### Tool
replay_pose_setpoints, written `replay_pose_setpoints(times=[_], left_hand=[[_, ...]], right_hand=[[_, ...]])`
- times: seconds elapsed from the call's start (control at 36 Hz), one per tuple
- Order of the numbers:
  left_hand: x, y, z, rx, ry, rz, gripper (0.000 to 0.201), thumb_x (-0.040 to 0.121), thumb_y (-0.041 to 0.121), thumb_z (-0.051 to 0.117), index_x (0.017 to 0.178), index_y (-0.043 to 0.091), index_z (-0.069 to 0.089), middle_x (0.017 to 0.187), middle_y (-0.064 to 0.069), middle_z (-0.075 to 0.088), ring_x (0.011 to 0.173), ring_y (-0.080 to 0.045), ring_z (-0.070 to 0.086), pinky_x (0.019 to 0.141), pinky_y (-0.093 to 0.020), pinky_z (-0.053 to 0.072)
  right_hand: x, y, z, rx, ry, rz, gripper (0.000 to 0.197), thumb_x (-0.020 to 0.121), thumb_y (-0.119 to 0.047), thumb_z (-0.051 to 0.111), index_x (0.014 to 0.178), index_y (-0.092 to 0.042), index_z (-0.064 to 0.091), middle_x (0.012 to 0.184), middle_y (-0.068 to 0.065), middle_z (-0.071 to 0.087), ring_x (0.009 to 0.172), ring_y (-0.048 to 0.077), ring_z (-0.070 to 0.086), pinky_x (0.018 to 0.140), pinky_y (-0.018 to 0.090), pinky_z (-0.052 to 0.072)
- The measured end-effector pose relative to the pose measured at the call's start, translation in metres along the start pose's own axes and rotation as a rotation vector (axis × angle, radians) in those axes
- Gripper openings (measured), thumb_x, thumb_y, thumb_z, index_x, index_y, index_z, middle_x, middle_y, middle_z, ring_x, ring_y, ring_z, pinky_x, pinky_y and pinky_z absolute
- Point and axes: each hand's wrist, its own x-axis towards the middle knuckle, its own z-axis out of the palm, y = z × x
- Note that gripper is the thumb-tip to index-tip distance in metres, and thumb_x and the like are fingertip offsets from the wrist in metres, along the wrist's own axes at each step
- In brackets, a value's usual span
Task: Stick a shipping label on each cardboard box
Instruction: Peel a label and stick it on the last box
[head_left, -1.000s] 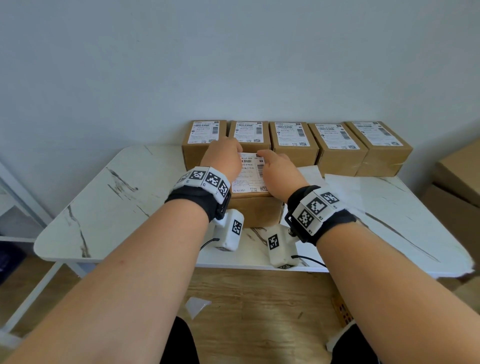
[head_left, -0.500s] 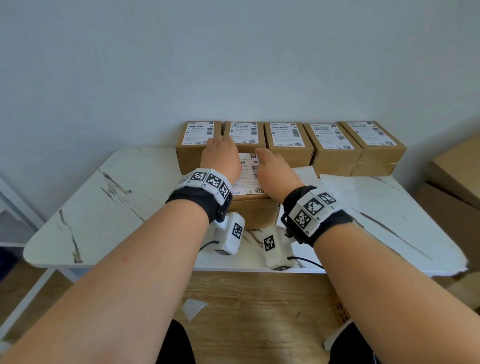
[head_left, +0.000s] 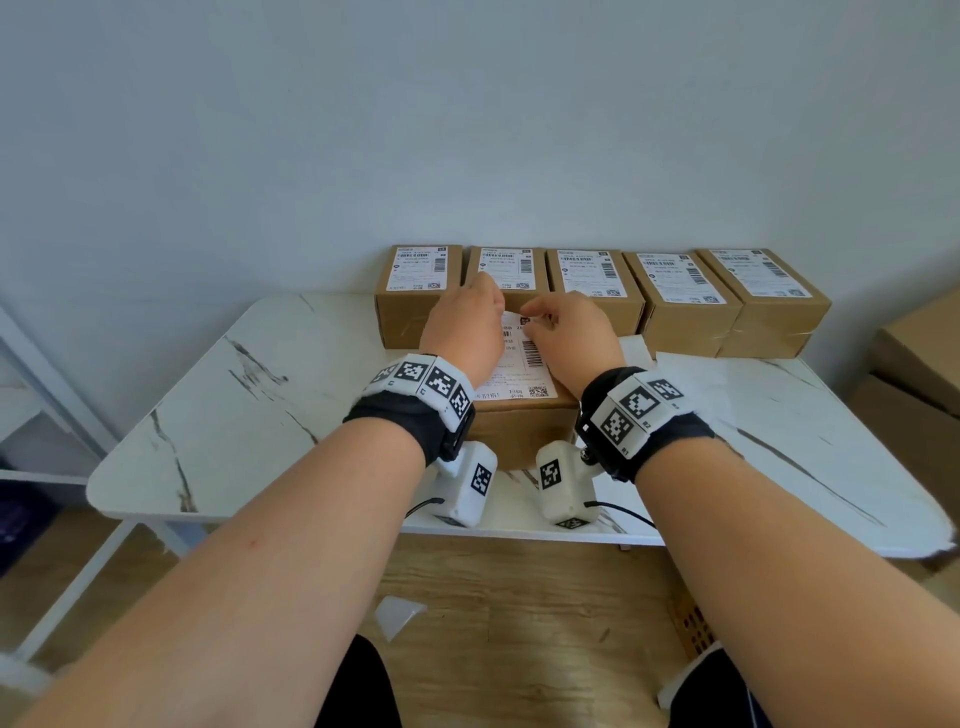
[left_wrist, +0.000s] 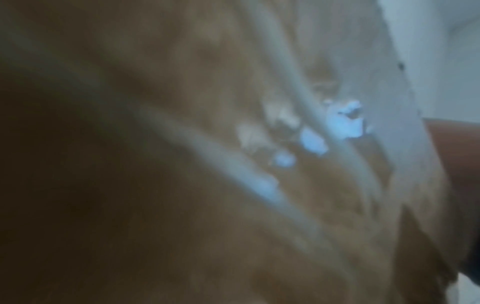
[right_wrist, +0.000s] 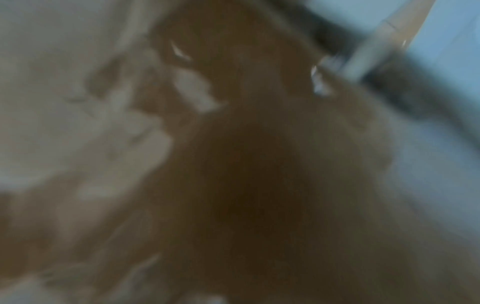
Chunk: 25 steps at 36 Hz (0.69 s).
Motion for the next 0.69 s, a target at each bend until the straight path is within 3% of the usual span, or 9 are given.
replay_pose_setpoints(times=[0.11,0.25,0.33,0.44,0.53,0.61,0.67,0.69], left_hand=[[-0.003,-0.001,-0.003,-0.046,0.005,0.006,0.009,0.099,0.012,0.042,0.093,0.018,0.044,0.086,0.000,0.053,0.072,-0.015,0.050,0.055,-0.020,0.031],[-0.004,-0.001,-0.004,-0.076,0.034,0.016,0.010,0.100,0.013,0.039,0.093,0.017,0.044,0.089,-0.001,0.054,0.073,-0.017,0.051,0.062,-0.025,0.036],[-0.005,0.001,-0.006,-0.109,0.069,0.031,0.010,0.100,0.012,0.039,0.094,0.014,0.046,0.092,-0.004,0.056,0.076,-0.021,0.055,0.064,-0.029,0.043],[-0.006,0.003,-0.011,-0.254,0.080,-0.048,0.015,0.099,0.015,0.038,0.112,0.015,0.047,0.093,-0.001,0.056,0.079,-0.021,0.058,0.068,-0.036,0.048],[-0.007,0.002,-0.013,-0.391,0.066,-0.150,0.029,0.094,0.019,0.044,0.123,0.021,0.043,0.098,0.000,0.056,0.083,-0.017,0.057,0.070,-0.031,0.046],[-0.009,-0.002,-0.012,-0.421,0.055,-0.213,0.022,0.088,0.023,0.053,0.109,0.024,0.046,0.092,0.006,0.057,0.080,-0.012,0.056,0.066,-0.027,0.044],[-0.011,-0.008,-0.010,-0.346,0.058,-0.199,0.007,0.083,0.024,0.059,0.085,0.022,0.052,0.083,0.007,0.058,0.078,-0.013,0.055,0.062,-0.025,0.041],[-0.012,-0.010,-0.009,-0.316,0.065,-0.182,0.015,0.081,0.024,0.060,0.069,0.021,0.051,0.074,0.006,0.057,0.074,-0.015,0.053,0.060,-0.025,0.037]], right_hand=[[0.002,-0.006,0.002,-0.013,-0.083,-0.020,0.041,0.096,-0.016,0.050,0.137,-0.023,0.051,0.134,0.002,0.056,0.120,0.020,0.054,0.094,0.031,0.045],[0.005,-0.010,0.004,-0.067,-0.077,-0.045,0.024,0.097,-0.014,0.047,0.116,-0.015,0.061,0.120,0.005,0.057,0.096,0.015,0.052,0.077,0.024,0.039],[0.003,-0.010,0.006,-0.048,-0.011,-0.058,0.015,0.095,-0.013,0.050,0.108,-0.010,0.058,0.114,0.005,0.054,0.092,0.019,0.053,0.075,0.026,0.041],[0.000,-0.012,0.009,-0.036,0.031,-0.058,0.010,0.097,-0.014,0.048,0.103,-0.009,0.054,0.110,0.006,0.053,0.084,0.019,0.052,0.071,0.029,0.042],[-0.002,-0.014,0.008,-0.040,0.039,-0.052,0.011,0.098,-0.014,0.045,0.105,-0.008,0.051,0.106,0.006,0.053,0.080,0.018,0.051,0.067,0.028,0.038],[-0.002,-0.014,0.008,-0.045,0.042,-0.048,0.012,0.098,-0.014,0.044,0.107,-0.008,0.051,0.106,0.007,0.055,0.084,0.020,0.052,0.069,0.030,0.038],[-0.001,-0.013,0.009,-0.042,0.047,-0.034,0.013,0.098,-0.012,0.044,0.108,-0.008,0.051,0.104,0.008,0.057,0.089,0.022,0.054,0.071,0.030,0.039],[-0.001,-0.014,0.009,-0.041,0.057,-0.031,0.013,0.097,-0.010,0.044,0.108,-0.008,0.051,0.104,0.008,0.058,0.092,0.023,0.054,0.072,0.030,0.040]])
